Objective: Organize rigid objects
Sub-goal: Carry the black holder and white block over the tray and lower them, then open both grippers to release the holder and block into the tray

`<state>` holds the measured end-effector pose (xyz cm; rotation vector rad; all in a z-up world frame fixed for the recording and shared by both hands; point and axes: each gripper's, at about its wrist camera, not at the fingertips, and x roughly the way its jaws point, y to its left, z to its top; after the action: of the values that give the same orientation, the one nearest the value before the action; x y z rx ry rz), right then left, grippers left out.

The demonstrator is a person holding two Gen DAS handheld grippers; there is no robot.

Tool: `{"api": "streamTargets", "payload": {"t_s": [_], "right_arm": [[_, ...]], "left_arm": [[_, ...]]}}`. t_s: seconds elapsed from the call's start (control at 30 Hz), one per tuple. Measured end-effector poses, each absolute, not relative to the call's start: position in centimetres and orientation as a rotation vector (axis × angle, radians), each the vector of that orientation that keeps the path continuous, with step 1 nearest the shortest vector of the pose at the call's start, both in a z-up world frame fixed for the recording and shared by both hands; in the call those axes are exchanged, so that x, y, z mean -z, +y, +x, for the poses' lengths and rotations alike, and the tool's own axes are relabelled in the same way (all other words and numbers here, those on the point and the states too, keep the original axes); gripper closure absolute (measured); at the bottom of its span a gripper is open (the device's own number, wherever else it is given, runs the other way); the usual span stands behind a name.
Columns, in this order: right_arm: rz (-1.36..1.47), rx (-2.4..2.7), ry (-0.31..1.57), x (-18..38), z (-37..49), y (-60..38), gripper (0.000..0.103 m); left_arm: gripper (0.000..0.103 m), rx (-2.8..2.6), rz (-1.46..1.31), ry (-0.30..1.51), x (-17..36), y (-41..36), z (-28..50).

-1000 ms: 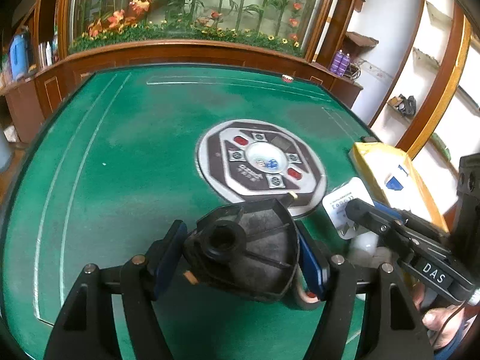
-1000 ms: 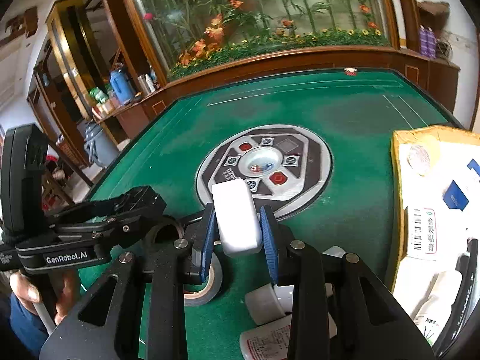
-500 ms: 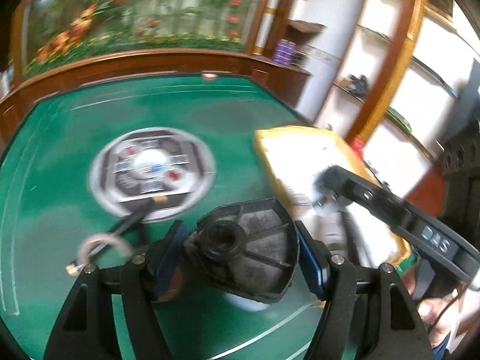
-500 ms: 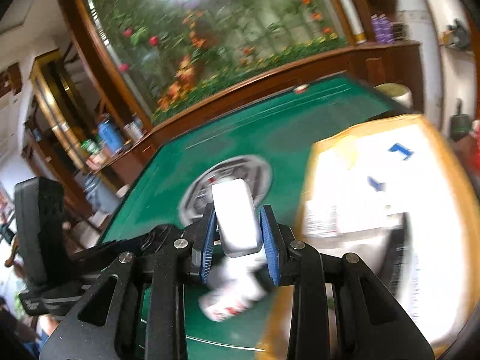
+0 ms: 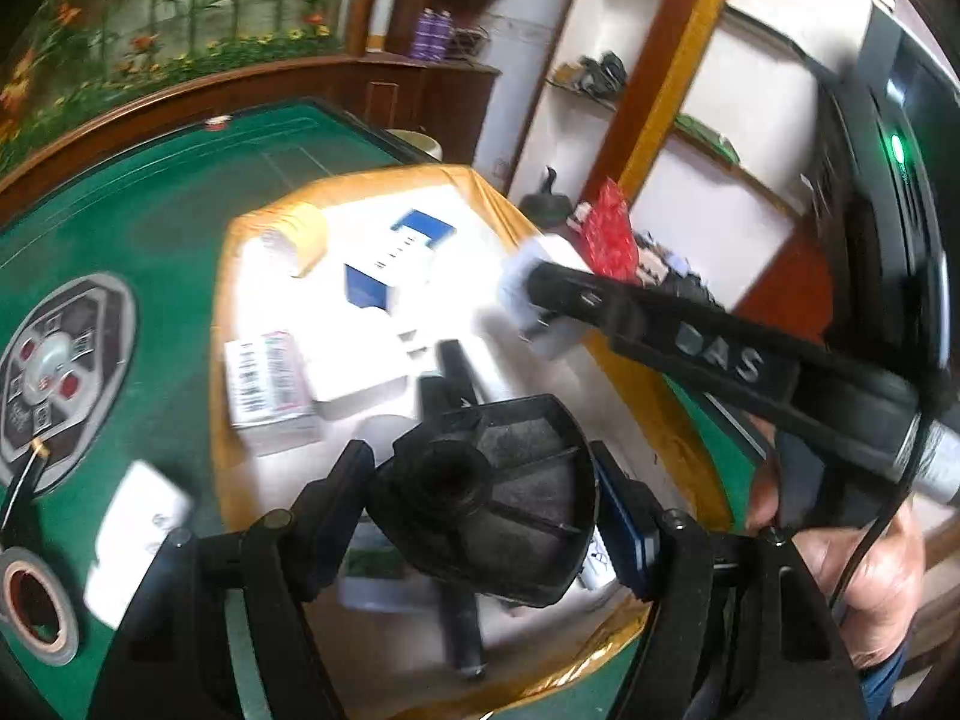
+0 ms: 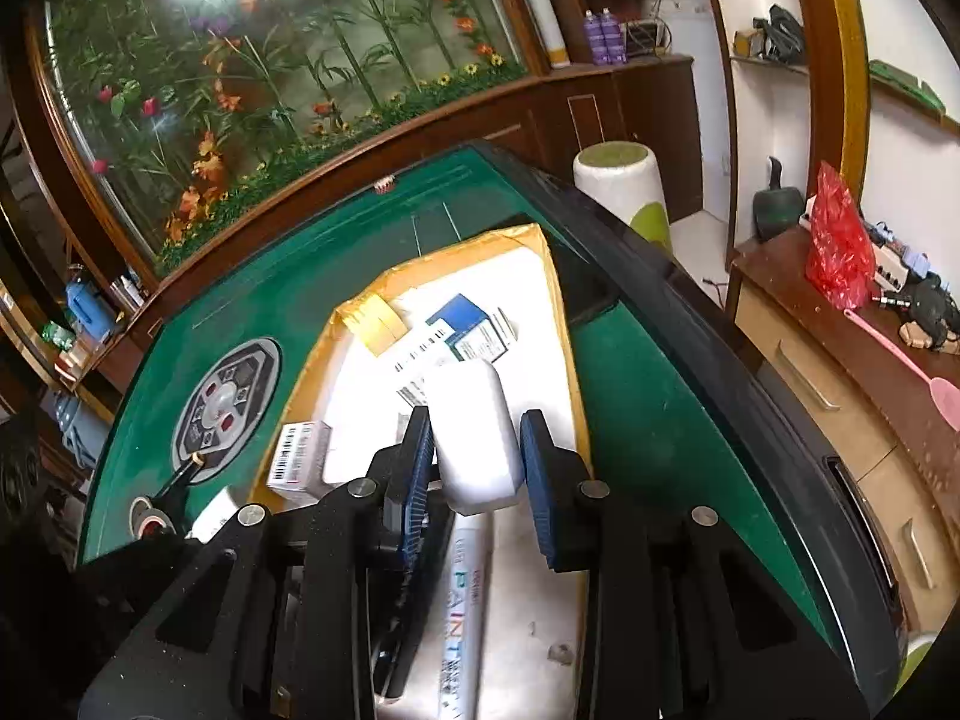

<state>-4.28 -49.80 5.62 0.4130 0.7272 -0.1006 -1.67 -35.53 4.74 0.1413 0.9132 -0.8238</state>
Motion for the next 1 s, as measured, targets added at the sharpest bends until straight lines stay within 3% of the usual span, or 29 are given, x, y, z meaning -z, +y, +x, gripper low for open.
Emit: {"api": "streamTargets", "payload": {"t_s": [0.63,1.0], "right_arm": [[0.448,0.110,0.767,-4.1,-3.9,-49.8,0.073],[0.447,0.067,0.663,-6.7,-6.1,-48.0,0.073]], "left_arm": [[0.029,0.837,0.127,0.898,-4.5,-35.5,-2.5],[0.029,0.874,0.130,0.892,-5.7,-33.9,-4.2]]}}
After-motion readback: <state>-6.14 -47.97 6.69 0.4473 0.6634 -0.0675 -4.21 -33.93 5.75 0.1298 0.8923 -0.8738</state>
